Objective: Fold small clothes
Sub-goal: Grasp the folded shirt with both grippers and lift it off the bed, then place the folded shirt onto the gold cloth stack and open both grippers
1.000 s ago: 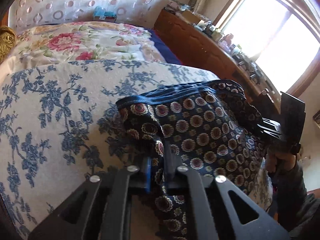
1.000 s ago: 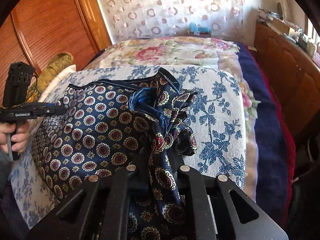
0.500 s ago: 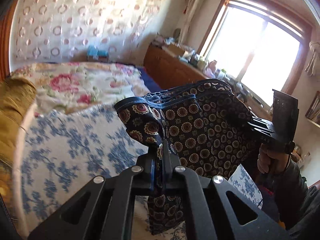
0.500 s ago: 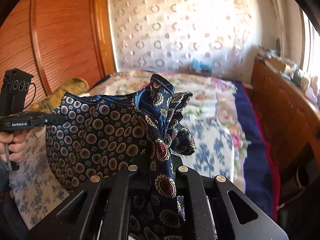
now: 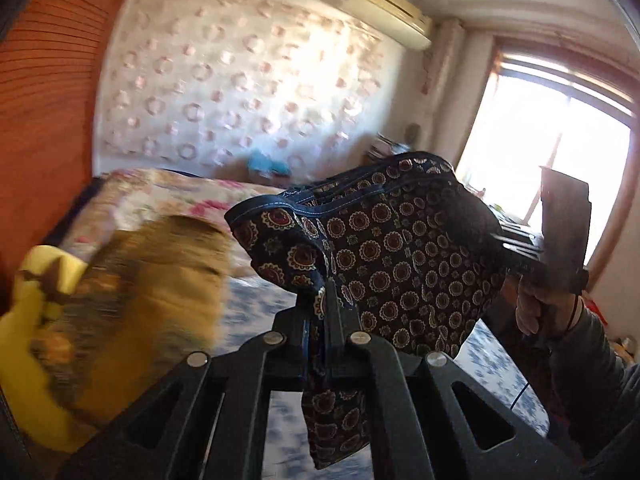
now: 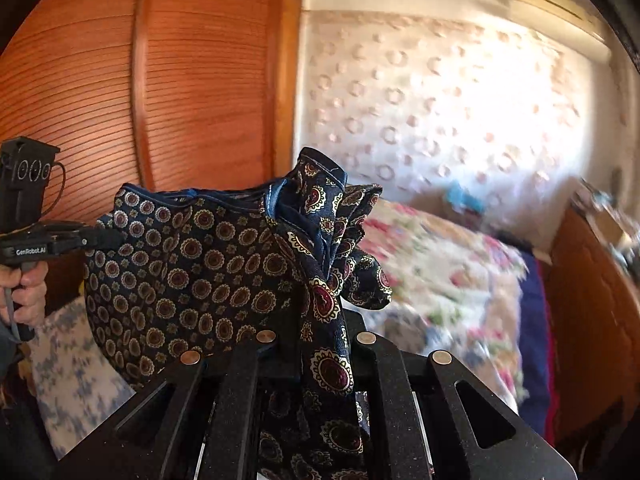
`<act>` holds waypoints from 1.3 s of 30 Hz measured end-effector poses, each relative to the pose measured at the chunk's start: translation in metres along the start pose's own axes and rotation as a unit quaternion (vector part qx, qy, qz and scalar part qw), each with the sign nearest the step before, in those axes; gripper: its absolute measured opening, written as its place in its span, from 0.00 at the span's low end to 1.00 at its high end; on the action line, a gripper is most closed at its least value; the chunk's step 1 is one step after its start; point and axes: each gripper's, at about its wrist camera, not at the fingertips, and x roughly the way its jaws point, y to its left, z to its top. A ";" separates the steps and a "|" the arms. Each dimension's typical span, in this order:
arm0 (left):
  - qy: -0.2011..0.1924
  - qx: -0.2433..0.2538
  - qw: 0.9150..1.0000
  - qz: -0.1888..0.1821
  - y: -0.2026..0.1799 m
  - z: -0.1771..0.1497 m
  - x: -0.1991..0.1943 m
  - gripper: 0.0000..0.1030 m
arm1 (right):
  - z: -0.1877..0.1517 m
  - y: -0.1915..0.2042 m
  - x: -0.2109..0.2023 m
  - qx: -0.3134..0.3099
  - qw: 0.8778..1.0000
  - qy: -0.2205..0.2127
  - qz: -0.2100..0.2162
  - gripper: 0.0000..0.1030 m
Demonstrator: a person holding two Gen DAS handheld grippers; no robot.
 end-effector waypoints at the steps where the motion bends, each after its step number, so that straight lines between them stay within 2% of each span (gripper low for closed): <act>1: -0.007 -0.005 1.000 0.012 0.011 0.000 -0.007 0.01 | 0.013 0.008 0.012 -0.011 1.000 -0.003 0.011 0.06; 6: -0.031 -0.031 0.997 0.070 0.066 -0.007 -0.034 0.01 | 0.062 0.048 0.071 -0.061 0.997 -0.010 0.055 0.06; 11: -0.023 -0.057 0.992 0.111 0.105 -0.032 -0.031 0.01 | 0.099 0.090 0.158 -0.108 0.990 0.009 0.091 0.06; 16: -0.006 -0.085 0.988 0.130 0.138 -0.051 -0.020 0.01 | 0.111 0.130 0.237 -0.142 0.984 0.034 0.106 0.06; 19: 0.005 -0.089 0.986 0.139 0.148 -0.062 -0.018 0.01 | 0.113 0.141 0.269 -0.147 0.981 0.049 0.112 0.06; 22: 0.015 -0.094 0.985 0.147 0.152 -0.068 -0.015 0.02 | 0.113 0.143 0.287 -0.141 0.983 0.057 0.102 0.11; 24: 0.024 -0.094 0.984 0.153 0.153 -0.069 -0.012 0.02 | 0.115 0.138 0.291 -0.128 0.986 0.061 0.092 0.22; 26: 0.027 -0.089 0.982 0.162 0.150 -0.070 -0.013 0.02 | 0.118 0.129 0.287 -0.107 0.990 0.055 0.073 0.48; 28: 0.026 -0.088 0.982 0.167 0.149 -0.071 -0.014 0.05 | 0.119 0.120 0.275 -0.089 0.993 0.040 0.063 0.56; 33: 0.025 -0.075 0.980 0.184 0.143 -0.068 -0.019 0.11 | 0.109 0.106 0.256 -0.057 0.995 0.031 0.072 0.59; 35: 0.024 -0.067 0.978 0.194 0.140 -0.067 -0.023 0.14 | 0.098 0.108 0.260 -0.049 0.993 0.051 0.094 0.59; 39: 0.024 -0.041 0.975 0.216 0.130 -0.063 -0.030 0.24 | 0.074 0.118 0.277 -0.049 0.991 0.083 0.095 0.59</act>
